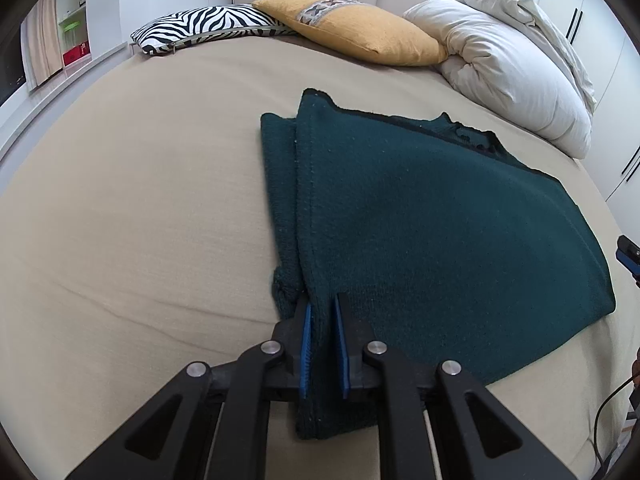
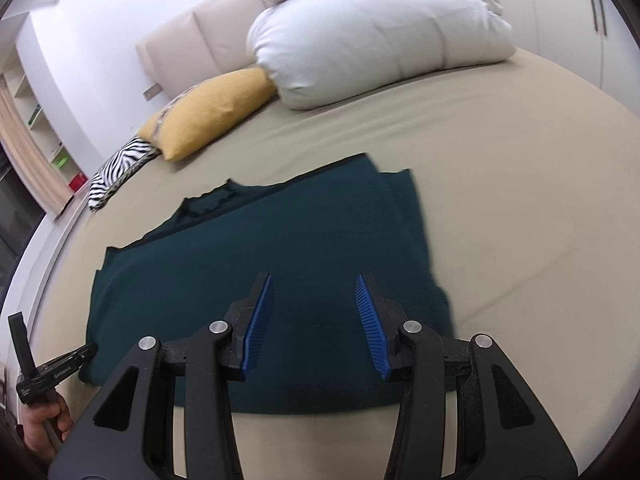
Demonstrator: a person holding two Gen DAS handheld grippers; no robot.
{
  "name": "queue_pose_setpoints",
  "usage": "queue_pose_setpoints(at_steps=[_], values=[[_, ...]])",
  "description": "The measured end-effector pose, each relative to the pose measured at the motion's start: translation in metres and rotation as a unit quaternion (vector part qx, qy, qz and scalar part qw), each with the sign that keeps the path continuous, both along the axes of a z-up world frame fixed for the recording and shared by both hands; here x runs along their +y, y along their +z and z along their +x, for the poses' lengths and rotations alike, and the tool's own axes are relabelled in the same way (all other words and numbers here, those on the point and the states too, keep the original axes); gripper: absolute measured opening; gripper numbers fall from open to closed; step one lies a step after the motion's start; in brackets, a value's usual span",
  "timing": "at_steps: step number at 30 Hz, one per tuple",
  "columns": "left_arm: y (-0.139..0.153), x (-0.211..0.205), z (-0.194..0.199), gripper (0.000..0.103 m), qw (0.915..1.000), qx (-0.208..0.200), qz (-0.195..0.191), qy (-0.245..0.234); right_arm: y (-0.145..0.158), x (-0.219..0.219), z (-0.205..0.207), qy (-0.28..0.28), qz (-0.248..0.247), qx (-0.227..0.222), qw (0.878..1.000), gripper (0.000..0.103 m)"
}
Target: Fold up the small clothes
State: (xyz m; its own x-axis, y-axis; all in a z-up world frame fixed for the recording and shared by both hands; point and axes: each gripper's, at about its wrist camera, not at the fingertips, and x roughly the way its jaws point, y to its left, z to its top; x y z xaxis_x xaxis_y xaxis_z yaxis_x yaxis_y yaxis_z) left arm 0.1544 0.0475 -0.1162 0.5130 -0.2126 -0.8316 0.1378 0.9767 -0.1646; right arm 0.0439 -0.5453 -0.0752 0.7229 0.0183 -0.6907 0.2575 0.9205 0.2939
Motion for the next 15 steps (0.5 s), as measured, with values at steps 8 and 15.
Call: queue_pose_setpoints(at_steps=[8, 15], values=[[0.029, 0.001, -0.011, 0.041, 0.9993, -0.025, 0.027, 0.000, 0.000, 0.048, 0.032, 0.061, 0.009, 0.001, 0.998, 0.042], [0.056, -0.034, 0.030, 0.043, 0.9936, -0.083, 0.074, -0.020, -0.004, 0.070, 0.075, 0.102, 0.028, 0.003, 0.994, 0.042]])
